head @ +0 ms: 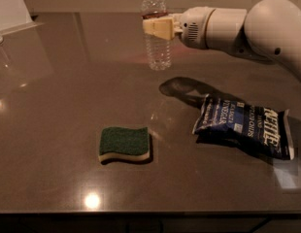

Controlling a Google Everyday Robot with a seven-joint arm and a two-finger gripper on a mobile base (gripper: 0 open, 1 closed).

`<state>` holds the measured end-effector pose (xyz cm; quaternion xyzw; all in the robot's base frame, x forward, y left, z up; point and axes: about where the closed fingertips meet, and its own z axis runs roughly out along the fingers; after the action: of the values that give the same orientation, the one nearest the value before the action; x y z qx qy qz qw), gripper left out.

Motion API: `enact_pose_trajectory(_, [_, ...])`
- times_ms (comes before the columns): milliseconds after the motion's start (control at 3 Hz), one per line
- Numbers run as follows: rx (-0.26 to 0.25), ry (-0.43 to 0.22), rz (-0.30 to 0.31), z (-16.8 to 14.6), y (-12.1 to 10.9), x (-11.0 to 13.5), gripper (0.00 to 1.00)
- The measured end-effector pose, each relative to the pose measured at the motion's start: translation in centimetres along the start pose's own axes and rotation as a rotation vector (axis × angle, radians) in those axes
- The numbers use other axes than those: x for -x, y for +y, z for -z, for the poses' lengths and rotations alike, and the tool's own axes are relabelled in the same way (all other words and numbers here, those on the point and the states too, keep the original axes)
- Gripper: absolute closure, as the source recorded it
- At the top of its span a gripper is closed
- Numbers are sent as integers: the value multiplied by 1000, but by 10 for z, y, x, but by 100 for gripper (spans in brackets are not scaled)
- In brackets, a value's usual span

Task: Place water bottle upright

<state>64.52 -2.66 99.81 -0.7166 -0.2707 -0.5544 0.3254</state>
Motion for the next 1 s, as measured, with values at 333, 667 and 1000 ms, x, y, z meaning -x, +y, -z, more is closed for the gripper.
enact_pose_trajectory(333, [25, 3, 27, 8, 6, 5, 100])
enact_pose_trajectory(667, [57, 13, 41, 19, 14, 16, 100])
enact_pose_trajectory(1000, [52, 42, 45, 25, 16, 23, 100])
